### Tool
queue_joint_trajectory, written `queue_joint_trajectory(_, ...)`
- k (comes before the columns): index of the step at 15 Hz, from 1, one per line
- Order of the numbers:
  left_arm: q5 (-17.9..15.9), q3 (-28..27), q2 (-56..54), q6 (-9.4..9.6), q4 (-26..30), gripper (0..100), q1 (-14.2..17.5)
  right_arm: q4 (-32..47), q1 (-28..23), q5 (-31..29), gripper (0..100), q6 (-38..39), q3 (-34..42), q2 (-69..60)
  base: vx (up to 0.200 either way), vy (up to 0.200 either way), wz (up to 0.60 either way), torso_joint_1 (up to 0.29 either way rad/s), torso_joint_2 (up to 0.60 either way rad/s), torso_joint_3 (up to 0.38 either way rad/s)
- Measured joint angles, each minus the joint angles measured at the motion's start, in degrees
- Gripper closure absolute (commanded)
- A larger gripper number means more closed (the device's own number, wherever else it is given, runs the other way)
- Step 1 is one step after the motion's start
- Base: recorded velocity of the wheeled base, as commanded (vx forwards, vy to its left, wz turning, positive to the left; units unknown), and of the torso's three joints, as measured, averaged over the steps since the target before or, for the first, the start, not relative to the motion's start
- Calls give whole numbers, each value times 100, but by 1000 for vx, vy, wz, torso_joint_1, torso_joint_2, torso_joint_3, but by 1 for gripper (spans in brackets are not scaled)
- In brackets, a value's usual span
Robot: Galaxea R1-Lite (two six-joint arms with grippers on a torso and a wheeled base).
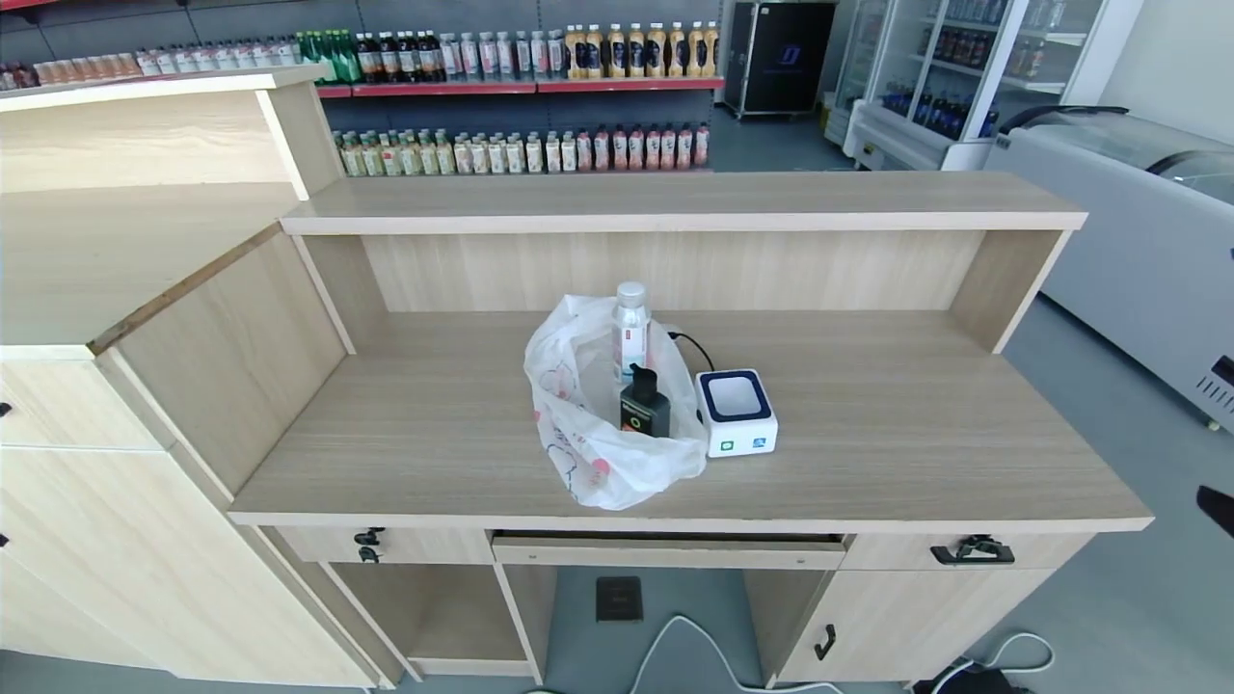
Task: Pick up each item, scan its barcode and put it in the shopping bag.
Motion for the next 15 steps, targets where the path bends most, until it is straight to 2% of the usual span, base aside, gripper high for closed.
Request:
queue_joint_trajectory(2,2,0,0,2,0,0,-5,-184,161,-4,0,-15,1193,-720,0,0,0,0,0,0)
queue_joint_trajectory(4,0,0,0,0,0,0,0,306,362,-55,0,46,1858,-1770,0,0,0,0,0,0)
queue_joint_trajectory(7,0,0,2,-2,0,0,-2,700,885,-135,0,244,2199,-3259,0,0,0,0,0,0)
queue_joint_trajectory(9,2,0,0,0,0,0,-5,785,1226,-168,0,328,2288,-3725,0,0,0,0,0,0)
queue_joint_trajectory(15,0,0,0,-2,2,0,-5,790,1370,-173,0,361,2328,-4067,0,0,0,0,0,0)
